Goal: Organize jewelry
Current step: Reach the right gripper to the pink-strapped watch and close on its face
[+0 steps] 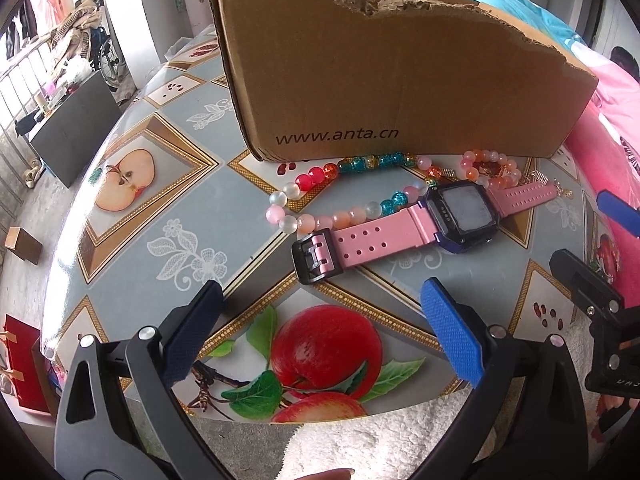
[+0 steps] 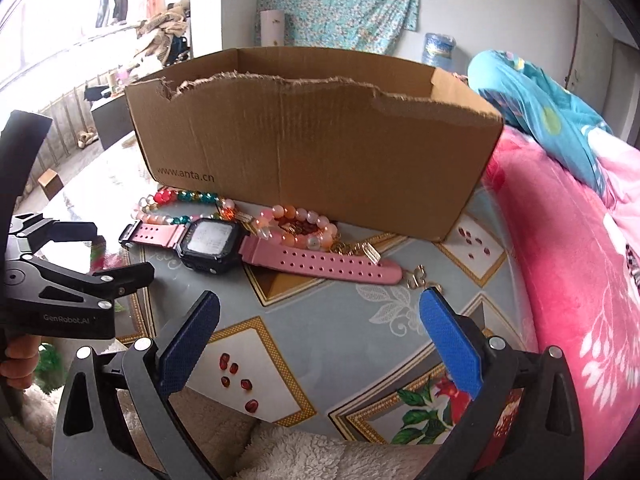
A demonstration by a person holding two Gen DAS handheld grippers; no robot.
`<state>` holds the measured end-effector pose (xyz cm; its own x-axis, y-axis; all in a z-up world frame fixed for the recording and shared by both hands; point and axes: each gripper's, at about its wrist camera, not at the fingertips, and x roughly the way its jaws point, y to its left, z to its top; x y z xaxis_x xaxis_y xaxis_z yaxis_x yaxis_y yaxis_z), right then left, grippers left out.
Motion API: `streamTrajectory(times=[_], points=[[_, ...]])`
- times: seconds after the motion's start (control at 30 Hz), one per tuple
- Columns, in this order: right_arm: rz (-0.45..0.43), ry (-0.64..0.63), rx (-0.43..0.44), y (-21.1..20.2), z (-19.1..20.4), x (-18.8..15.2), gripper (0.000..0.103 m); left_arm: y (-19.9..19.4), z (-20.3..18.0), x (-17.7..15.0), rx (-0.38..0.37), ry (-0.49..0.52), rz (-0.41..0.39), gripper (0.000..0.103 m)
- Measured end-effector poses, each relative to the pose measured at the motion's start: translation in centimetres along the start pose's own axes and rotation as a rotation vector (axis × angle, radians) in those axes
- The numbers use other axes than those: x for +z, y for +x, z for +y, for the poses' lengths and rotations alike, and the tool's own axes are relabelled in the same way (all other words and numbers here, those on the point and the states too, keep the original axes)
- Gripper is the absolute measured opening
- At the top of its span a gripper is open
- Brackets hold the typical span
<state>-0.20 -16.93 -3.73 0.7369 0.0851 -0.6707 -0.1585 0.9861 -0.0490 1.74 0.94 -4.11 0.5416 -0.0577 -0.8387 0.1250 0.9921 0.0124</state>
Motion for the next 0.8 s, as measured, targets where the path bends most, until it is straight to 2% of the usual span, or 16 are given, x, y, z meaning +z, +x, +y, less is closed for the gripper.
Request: streamTrajectory(times=[0.2, 0.37, 0.5, 0.67, 0.8], points=[[-0.038, -0.104, 0.147, 0.3, 0.2, 2.4, 0.095, -0.2, 0.3, -0.8, -0.035, 0.045, -0.050, 0.096], [-0.013, -0.214, 0.309, 1.3, 2.2, 3.7, 0.074, -0.4, 0.9, -1.6, -0.061, 0.077, -0.077, 0.096], [0.048, -0.296, 0.384, 3.2, 3.4, 4.4, 0.068, -0.5, 1.4, -2.1, -0.076, 0.097, -0.094, 0.096], [0.074, -0.405, 0.408, 4.2, 4.8, 4.3, 0.068, -1.2, 2.2, -2.8, -0.102, 0.108, -0.117, 0.096], [0.119, -0.462, 0.387, 5.0, 5.6, 3.7, 0.065, -2.5, 3.9, -4.0, -0.205, 0.080, -0.144, 0.096]])
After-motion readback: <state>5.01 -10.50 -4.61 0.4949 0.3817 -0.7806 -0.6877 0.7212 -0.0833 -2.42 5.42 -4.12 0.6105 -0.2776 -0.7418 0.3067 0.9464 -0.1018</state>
